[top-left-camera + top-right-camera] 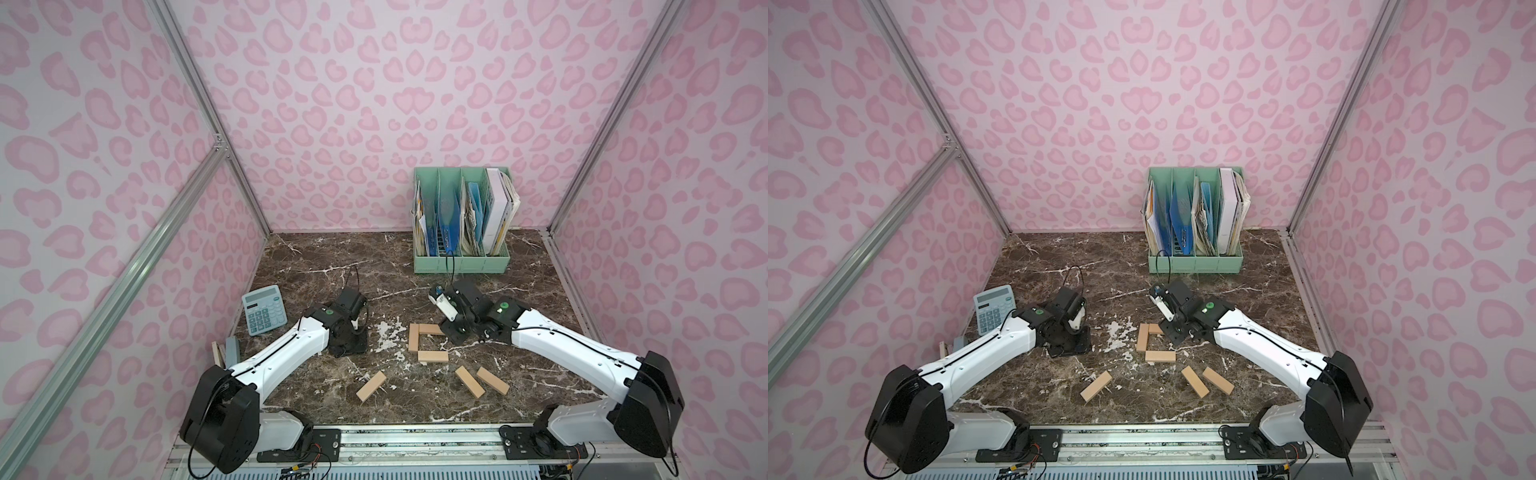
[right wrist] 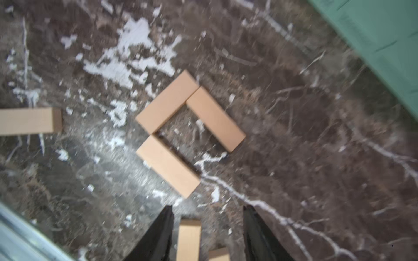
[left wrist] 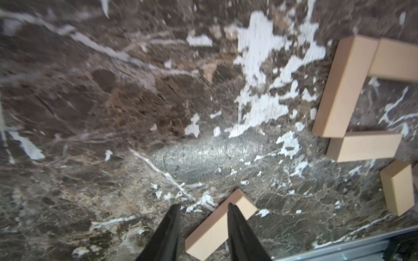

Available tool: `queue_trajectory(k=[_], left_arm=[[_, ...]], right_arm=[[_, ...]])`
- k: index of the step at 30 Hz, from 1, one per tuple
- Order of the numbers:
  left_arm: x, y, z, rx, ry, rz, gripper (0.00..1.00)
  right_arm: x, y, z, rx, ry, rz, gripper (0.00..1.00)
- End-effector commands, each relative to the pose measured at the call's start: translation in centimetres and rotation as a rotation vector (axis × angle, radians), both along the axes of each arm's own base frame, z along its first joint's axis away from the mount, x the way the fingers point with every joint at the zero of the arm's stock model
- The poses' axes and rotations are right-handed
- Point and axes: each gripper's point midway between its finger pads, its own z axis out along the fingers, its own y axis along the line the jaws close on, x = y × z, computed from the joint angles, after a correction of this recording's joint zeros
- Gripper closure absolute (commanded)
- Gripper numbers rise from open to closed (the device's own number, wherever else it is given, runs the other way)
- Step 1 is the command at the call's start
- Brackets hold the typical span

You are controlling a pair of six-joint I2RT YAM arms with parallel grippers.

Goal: Assemble the number 6 with building blocks
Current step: Pick up the building block from the center of the board.

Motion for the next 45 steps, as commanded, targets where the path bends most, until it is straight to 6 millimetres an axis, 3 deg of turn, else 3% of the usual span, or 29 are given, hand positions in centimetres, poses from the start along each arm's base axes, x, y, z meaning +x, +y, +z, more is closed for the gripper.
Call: queue_trajectory(k=[1,3,7,13,25,32,41,43,45], left_arm=[[-1.6,-0.7,-0.8,0.004,0.023,0.025,0.60],[-2.3,-0.7,-1.1,0.007,0.029,0.024,0.60],[-2.2,-0.3,-0.5,0.020,0.001,0.007,0.60],[-2.0,-0.5,-0.1,0.024,0.003,-0.015,0.60],[-1.8,-0.6,0.2,0.032,-0.005,-0.046,0.60],[-1.9,-0.4,0.3,0.031,-0.010,-0.043,0.60],[-1.9,-0.4,0.2,0.028,-0.010,-0.034,0.60],[-1.8,-0.4,0.2,0.028,-0.012,-0.033,0.60],[-1.7,-0.4,0.2,0.029,-0.013,-0.030,0.60]], right_arm=[[-1.7,-0.1,0.2,0.027,0.034,-0.124,0.47],[-2.2,-1.1,-1.2,-0.005,0.083,-0.179,0.48],[-5.2,-2.0,-4.2,-0.060,0.214,-0.237,0.45],[-8.1,-3.8,-7.3,-0.027,0.296,-0.362,0.45],[-8.0,-5.9,-10.0,-0.100,0.248,-0.411,0.45],[-7.5,-6.8,-10.7,-0.139,0.216,-0.406,0.43],[-7.3,-6.8,-9.9,-0.122,0.198,-0.422,0.46],[-7.1,-6.9,-9.5,-0.122,0.186,-0.432,0.53],[-7.1,-7.1,-9.3,-0.113,0.182,-0.440,0.69]])
